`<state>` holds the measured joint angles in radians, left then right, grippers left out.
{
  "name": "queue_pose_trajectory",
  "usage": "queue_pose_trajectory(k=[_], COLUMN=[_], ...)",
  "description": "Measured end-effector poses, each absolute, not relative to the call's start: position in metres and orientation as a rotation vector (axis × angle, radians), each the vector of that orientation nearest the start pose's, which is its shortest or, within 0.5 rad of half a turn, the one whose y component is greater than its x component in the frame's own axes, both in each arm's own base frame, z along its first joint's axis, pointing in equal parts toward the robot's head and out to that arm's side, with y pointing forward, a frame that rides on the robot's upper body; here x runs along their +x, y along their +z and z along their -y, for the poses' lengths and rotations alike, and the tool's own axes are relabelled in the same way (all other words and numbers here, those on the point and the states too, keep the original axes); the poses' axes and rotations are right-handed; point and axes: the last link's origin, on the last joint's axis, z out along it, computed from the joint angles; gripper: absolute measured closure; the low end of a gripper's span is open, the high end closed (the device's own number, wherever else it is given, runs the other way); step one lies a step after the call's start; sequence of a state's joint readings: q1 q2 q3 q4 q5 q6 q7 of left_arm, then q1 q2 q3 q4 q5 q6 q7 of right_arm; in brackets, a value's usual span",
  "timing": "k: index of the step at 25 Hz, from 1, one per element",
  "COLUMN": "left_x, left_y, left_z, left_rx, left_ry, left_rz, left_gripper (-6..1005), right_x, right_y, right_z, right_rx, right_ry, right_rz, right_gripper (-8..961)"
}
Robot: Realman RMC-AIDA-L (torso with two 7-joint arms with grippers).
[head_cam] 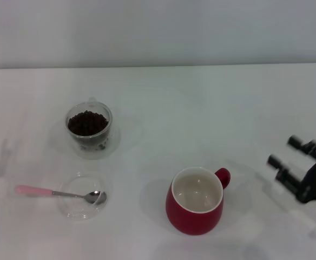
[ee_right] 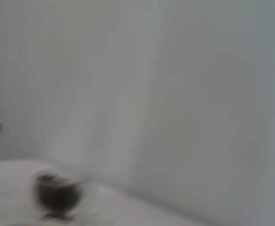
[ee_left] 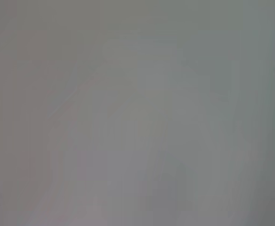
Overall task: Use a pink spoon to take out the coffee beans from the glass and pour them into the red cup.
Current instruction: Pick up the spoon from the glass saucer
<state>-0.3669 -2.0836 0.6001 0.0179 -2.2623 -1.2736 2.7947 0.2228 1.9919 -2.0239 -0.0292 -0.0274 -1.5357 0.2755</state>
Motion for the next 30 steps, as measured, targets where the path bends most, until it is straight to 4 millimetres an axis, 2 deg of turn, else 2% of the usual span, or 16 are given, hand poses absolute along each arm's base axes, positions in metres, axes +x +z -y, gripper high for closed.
queue_pose_trajectory(k=[5,8,13,16,19,22,27,30], left_x=[-0.357,-0.353,-0.363,-0.369,-0.372,-0.371,-0.365,-0.361], left_y=[-0.005,-0.006,0.001,0.001,-0.007,-0.016,-0.038,-0.049], left_z=[-0.262,-0.238,-0.201,-0.191,-0.187,-0.192,-0.208,-0.211], left_rx=[-1.547,-1.518,-1.33,-1.234,-1.164,-1.163,-1.205,-1.211], left_ry=[-0.931,-1.134,-1.43,-1.509,-1.546,-1.551,-1.496,-1.474], left_rz=[0.727,0.857,1.162,1.29,1.413,1.52,1.671,1.715], left_gripper=[285,285,286,286,285,285,285,286], right_x=[0.36,0.361,0.361,0.358,0.355,0.348,0.338,0.337], right_y=[0.01,0.025,0.044,0.055,0.066,0.071,0.064,0.064], right_z=[-0.226,-0.235,-0.251,-0.26,-0.267,-0.271,-0.277,-0.277], right_rx=[-1.93,-1.851,-1.744,-1.682,-1.615,-1.566,-1.51,-1.491], right_ry=[0.757,0.765,0.743,0.722,0.714,0.709,0.634,0.623], right_rz=[-0.294,-0.274,-0.209,-0.151,-0.102,-0.04,0.061,0.066], right_gripper=[348,348,348,348,347,347,347,347])
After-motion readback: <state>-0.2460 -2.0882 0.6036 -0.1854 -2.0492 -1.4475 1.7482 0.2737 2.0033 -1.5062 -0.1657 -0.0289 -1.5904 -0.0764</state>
